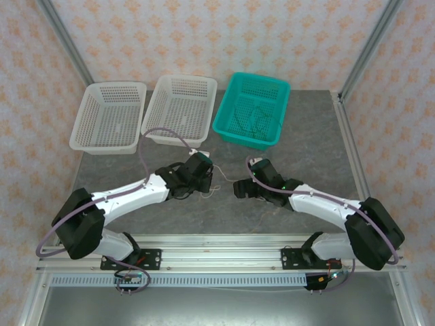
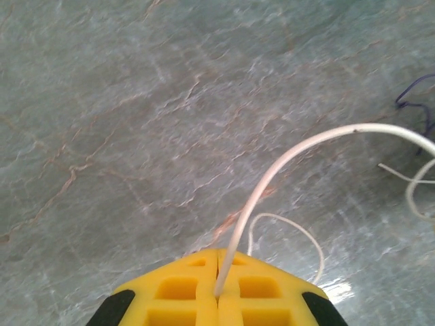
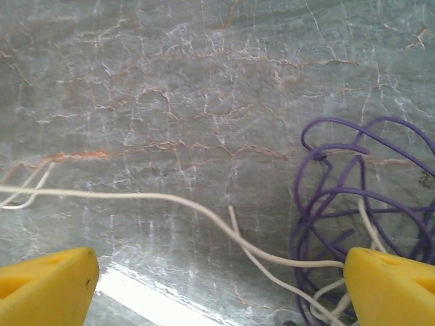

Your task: Untangle the cables

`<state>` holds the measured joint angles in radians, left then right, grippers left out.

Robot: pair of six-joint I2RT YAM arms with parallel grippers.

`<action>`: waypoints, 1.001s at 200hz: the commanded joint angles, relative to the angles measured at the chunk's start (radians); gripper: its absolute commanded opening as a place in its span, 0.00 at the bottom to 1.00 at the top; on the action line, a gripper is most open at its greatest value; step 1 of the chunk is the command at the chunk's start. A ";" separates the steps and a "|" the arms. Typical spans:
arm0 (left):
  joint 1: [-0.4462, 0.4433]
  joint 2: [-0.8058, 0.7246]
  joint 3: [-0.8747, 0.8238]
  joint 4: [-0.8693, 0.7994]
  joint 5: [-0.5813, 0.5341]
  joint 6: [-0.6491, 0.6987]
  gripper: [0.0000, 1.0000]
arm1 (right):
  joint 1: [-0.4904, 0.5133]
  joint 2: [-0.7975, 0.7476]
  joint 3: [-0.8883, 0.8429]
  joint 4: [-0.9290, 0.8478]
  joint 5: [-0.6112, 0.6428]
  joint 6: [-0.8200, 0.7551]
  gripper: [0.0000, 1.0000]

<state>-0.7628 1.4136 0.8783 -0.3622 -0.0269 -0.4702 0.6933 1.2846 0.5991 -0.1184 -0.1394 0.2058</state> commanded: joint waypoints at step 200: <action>0.346 -0.403 -0.164 -0.086 0.031 -0.095 0.00 | -0.254 0.069 -0.002 -0.288 0.336 0.690 0.52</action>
<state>-0.4686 1.0504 0.7132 -0.3855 0.0383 -0.5533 0.4877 1.3994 0.6369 -0.3439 0.1596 0.8001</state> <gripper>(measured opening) 0.045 0.503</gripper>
